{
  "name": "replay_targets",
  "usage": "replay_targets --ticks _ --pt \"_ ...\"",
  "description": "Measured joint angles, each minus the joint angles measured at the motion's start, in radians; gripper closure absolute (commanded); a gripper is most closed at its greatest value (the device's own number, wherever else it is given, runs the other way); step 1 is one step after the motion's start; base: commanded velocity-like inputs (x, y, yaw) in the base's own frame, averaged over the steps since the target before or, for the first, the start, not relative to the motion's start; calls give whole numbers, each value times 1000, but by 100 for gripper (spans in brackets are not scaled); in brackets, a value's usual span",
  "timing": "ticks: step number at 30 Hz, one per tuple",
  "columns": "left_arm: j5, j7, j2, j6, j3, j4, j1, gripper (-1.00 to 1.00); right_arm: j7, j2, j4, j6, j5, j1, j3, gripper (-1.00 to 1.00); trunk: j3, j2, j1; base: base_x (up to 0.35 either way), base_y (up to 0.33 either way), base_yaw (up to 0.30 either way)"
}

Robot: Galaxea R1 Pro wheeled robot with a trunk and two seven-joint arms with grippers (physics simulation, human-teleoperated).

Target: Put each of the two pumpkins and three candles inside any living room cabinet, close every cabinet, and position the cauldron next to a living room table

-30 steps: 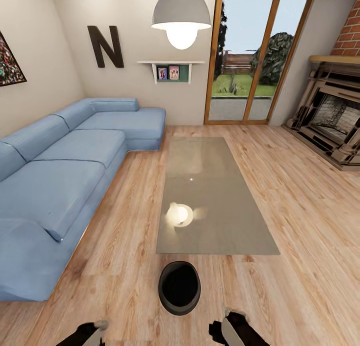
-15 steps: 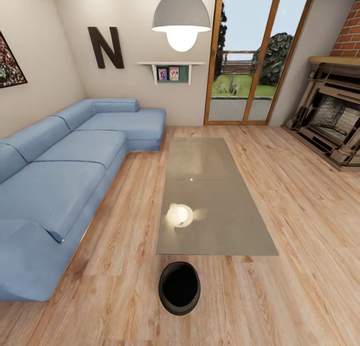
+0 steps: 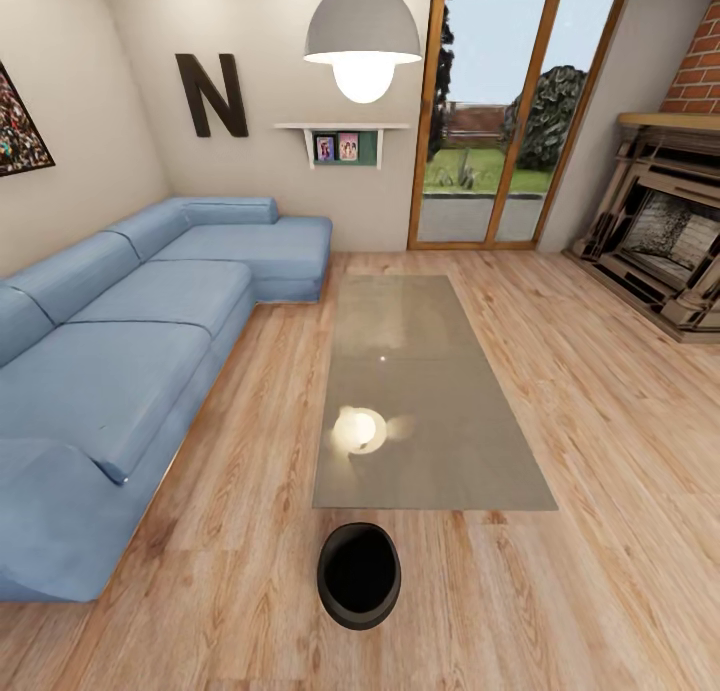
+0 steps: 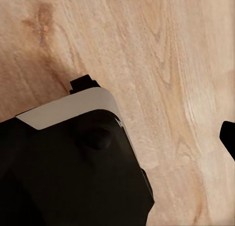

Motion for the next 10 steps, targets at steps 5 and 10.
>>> replay_targets --ticks 5,10 --pt "0 0 -1 0 0 0 1 -100 0 -1 0 0 -1 0 -2 -100 0 0 0 0 0 0" --pt "0 0 -1 0 0 0 2 -100 0 -1 0 0 -2 0 -3 -100 0 0 0 0 0 0"
